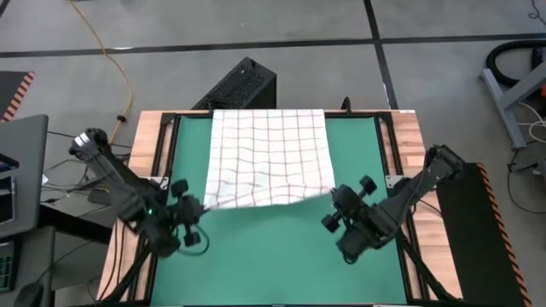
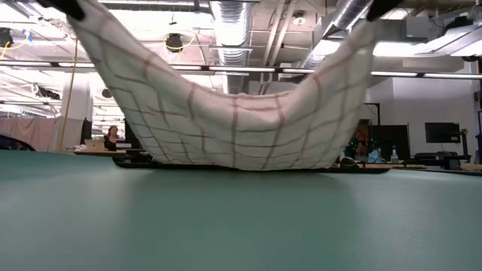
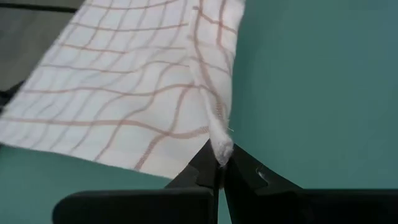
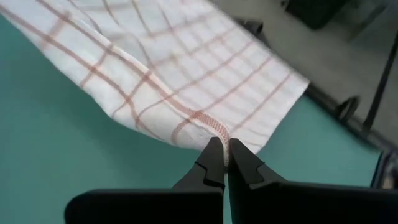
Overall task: Roll towel
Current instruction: Fold the white towel
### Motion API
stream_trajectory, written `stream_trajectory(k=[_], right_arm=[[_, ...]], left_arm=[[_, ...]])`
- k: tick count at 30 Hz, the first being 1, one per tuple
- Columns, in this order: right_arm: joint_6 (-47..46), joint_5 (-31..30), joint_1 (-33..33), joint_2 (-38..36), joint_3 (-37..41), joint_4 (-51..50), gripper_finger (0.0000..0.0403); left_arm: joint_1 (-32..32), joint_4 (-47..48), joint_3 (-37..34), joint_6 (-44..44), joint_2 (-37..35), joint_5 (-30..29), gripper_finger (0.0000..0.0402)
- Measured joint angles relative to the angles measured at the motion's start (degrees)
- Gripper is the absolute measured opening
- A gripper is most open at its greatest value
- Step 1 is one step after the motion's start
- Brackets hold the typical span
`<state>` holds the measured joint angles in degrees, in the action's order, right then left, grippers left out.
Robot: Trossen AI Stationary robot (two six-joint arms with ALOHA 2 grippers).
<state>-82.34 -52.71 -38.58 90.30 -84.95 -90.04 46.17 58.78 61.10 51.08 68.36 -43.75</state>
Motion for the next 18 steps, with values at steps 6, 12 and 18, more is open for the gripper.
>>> stream_trajectory(k=[6,12,18], right_arm=[[-8.5,2.4,-7.8,0.0,1.0,0.7,0.0011],[-10.2,1.3,-14.6,0.0,0.1,3.3,0.0011],[0.0,-5.4,-19.6,0.0,-2.2,12.4,0.0011]], left_arm=[[7.3,-4.7,-0.1,4.3,5.9,5.9,0.0],[9.5,-9.1,1.3,0.5,9.2,15.6,0.0],[11.9,-10.7,7.4,-4.6,9.7,12.5,0.0]])
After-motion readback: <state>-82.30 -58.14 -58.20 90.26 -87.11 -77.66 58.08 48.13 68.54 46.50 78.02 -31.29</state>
